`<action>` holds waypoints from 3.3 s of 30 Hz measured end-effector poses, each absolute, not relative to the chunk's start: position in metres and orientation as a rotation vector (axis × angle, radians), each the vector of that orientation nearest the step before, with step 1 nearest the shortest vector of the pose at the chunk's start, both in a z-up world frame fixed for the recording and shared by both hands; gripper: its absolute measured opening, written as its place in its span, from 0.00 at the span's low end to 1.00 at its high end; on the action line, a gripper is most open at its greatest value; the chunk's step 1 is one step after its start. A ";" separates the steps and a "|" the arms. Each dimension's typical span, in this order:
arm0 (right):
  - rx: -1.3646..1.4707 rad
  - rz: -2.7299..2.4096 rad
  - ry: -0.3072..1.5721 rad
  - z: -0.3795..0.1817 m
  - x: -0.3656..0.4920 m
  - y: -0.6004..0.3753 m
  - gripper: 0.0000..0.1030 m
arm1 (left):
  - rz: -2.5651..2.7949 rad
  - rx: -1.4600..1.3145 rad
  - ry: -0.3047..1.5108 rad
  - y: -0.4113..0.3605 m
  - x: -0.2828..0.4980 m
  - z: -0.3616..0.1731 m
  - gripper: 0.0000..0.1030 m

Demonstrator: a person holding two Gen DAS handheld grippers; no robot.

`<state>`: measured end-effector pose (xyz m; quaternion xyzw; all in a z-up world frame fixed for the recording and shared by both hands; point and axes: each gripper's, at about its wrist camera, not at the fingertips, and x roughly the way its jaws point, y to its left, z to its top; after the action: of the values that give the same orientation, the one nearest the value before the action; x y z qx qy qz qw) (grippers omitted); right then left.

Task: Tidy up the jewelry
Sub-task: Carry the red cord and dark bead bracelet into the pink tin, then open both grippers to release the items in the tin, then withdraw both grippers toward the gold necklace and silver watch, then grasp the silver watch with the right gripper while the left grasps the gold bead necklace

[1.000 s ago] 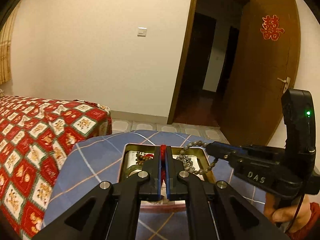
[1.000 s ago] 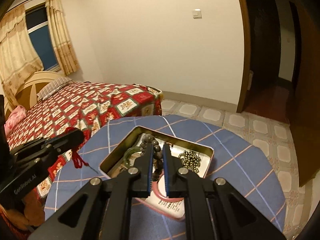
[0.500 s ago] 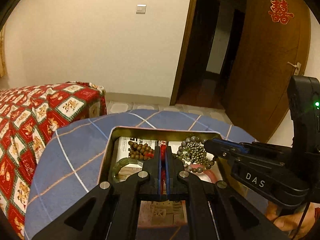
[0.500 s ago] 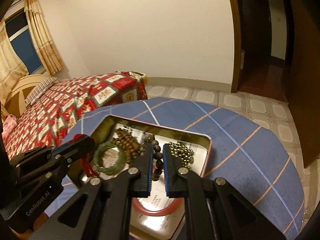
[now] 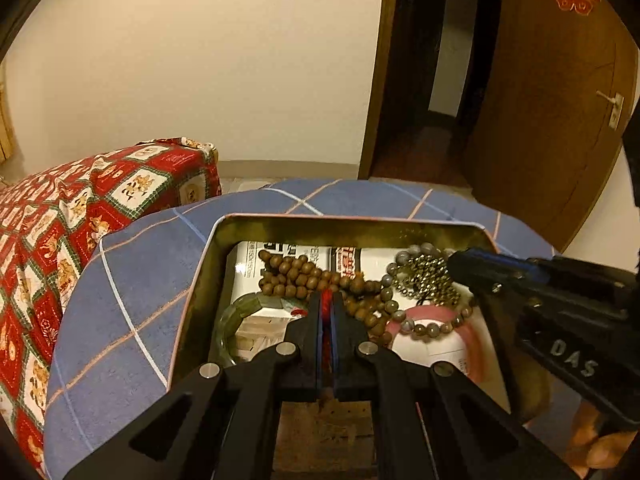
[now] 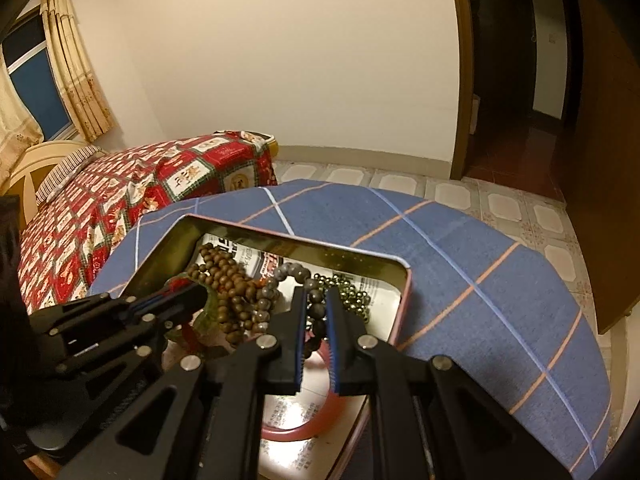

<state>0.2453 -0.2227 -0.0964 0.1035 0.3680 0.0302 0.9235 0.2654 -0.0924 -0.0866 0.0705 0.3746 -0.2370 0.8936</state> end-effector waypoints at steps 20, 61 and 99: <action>0.246 0.019 0.660 -0.064 0.184 -0.223 0.63 | -0.400 0.060 0.851 -0.073 0.238 -0.057 0.05; 0.118 0.135 0.747 -0.097 0.099 -0.155 0.64 | -0.375 -0.025 0.867 0.061 0.126 -0.078 0.06; 0.062 0.406 0.812 -0.100 0.054 -0.128 0.35 | -0.629 0.066 0.940 0.026 0.081 -0.095 0.06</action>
<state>0.0540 -0.1279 -0.0998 0.0300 0.3923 0.1961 0.8982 0.0811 0.0263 -0.0952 0.0313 0.4451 -0.2981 0.8438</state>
